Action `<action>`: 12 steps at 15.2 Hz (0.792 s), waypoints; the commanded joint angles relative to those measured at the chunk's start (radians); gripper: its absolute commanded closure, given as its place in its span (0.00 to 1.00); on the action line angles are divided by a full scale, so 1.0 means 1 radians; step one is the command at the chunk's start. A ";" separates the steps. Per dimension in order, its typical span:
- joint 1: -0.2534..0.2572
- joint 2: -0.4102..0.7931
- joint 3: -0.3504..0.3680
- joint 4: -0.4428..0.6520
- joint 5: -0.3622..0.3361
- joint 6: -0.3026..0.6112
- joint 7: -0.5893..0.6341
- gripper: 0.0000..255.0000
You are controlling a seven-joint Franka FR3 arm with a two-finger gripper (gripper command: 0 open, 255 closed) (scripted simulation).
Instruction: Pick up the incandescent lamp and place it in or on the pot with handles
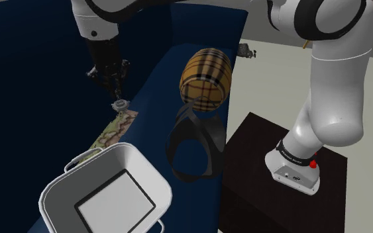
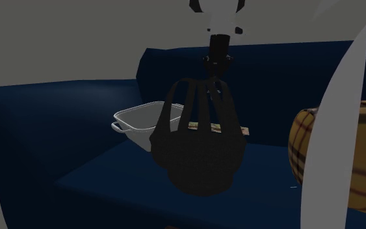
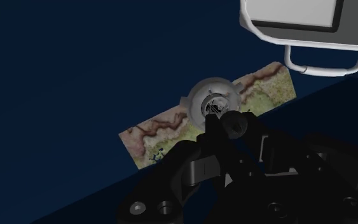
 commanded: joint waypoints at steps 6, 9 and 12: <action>0.023 0.004 0.007 0.084 -0.003 -0.080 0.022 1.00; 0.064 -0.013 0.024 0.065 -0.003 -0.075 0.082 1.00; 0.108 -0.020 0.041 0.061 -0.007 -0.075 0.142 1.00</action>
